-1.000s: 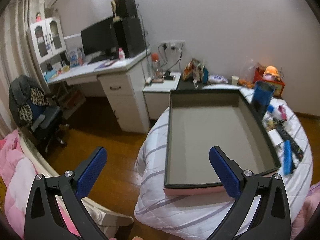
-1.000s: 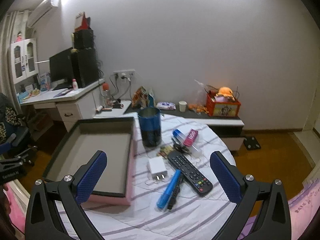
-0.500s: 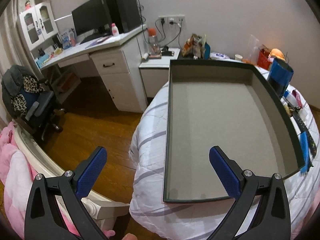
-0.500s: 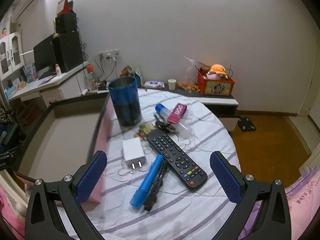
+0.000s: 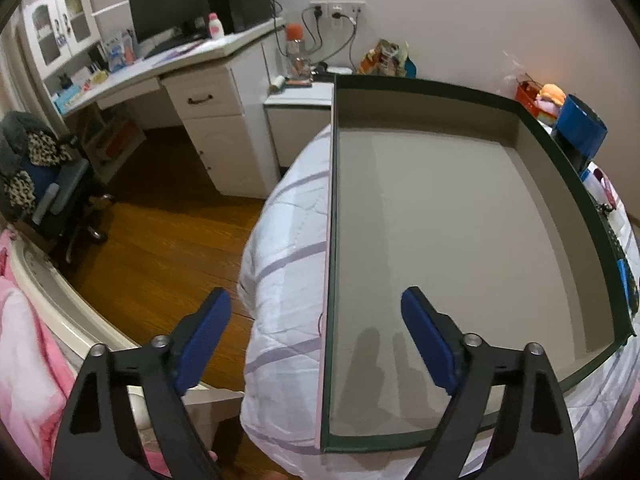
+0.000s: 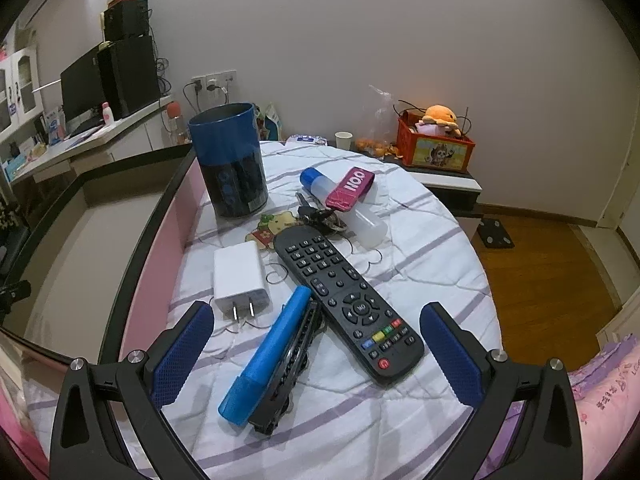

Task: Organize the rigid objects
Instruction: 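Close the left tool on the tray's side wall, then grasp the blue tumbler with the right tool while the left tool holds the tray wall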

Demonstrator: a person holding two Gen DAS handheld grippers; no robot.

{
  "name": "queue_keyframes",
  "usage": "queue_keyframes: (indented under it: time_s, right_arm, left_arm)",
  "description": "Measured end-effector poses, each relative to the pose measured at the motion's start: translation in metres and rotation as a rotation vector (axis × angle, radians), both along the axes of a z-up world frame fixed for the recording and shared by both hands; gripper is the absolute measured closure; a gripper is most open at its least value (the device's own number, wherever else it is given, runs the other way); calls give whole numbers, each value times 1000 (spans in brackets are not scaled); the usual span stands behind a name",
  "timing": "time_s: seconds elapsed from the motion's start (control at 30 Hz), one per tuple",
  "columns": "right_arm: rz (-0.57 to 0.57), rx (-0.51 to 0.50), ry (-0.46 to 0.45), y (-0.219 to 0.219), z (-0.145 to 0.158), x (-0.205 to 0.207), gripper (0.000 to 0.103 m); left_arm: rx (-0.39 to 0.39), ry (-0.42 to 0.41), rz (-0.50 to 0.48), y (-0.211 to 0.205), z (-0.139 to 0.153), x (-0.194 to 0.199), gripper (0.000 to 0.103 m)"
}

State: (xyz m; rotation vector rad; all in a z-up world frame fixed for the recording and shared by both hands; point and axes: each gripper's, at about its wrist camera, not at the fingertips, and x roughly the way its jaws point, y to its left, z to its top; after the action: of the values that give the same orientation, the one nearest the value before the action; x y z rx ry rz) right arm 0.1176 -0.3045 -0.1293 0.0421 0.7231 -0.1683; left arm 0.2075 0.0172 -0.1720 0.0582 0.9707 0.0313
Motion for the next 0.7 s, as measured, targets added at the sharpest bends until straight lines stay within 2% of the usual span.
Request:
queue_keyframes:
  time_s: [0.17, 0.3, 0.4, 0.47, 0.53, 0.6, 0.7]
  right_arm:
    - [26, -31, -29, 1, 11, 10, 0]
    - [46, -34, -49, 3, 19, 17, 0]
    - [66, -39, -50, 6, 21, 23, 0]
    - [75, -47, -47, 8, 21, 27, 0]
    - [79, -54, -44, 9, 21, 31, 0]
    - [87, -58, -41, 10, 22, 36, 0]
    - [100, -63, -46, 11, 27, 42, 0]
  left_arm:
    - [-54, 37, -21, 2, -8, 4, 32]
    - [-61, 80, -21, 4, -17, 6, 42]
    - [-104, 100, -26, 7, -16, 9, 48]
    - [-104, 97, -38, 7, -15, 8, 56]
    - [-126, 90, -69, 4, -13, 7, 72]
    - [-152, 76, -93, 4, -11, 3, 75]
    - [-139, 52, -100, 5, -6, 2, 79]
